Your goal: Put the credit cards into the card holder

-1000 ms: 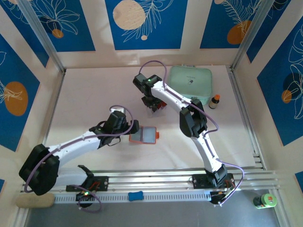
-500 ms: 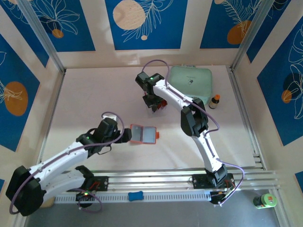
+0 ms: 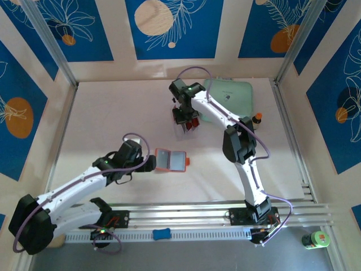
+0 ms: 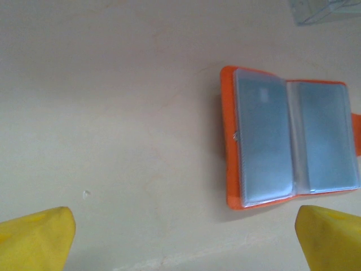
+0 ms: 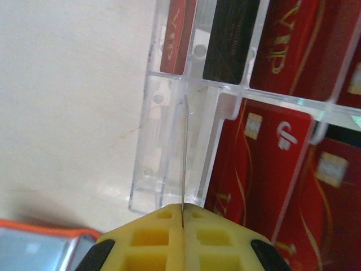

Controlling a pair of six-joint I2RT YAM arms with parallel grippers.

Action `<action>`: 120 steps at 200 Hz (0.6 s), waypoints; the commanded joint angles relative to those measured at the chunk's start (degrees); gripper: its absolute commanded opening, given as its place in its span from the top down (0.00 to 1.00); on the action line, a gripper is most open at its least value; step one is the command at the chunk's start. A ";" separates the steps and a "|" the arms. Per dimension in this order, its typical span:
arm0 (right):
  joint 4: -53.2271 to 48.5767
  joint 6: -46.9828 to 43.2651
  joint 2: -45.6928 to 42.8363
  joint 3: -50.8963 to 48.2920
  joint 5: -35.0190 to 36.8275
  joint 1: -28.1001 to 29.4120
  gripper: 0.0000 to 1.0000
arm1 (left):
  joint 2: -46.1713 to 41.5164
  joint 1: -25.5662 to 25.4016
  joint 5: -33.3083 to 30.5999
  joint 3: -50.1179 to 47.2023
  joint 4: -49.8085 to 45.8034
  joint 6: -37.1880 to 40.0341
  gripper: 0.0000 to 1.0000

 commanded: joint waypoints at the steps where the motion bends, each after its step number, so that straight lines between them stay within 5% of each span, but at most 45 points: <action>1: 1.42 1.17 -6.94 -1.60 -3.79 0.23 1.00 | 1.96 -0.02 -0.78 4.26 -1.22 3.13 0.00; 55: 13.66 6.10 -22.40 -19.63 -11.34 0.24 1.00 | 11.45 -0.11 -0.46 10.29 -0.99 6.69 0.00; 120: 55.33 24.63 -41.82 -61.99 -24.98 1.48 1.00 | 23.31 -1.21 -3.57 16.47 -2.87 11.33 0.00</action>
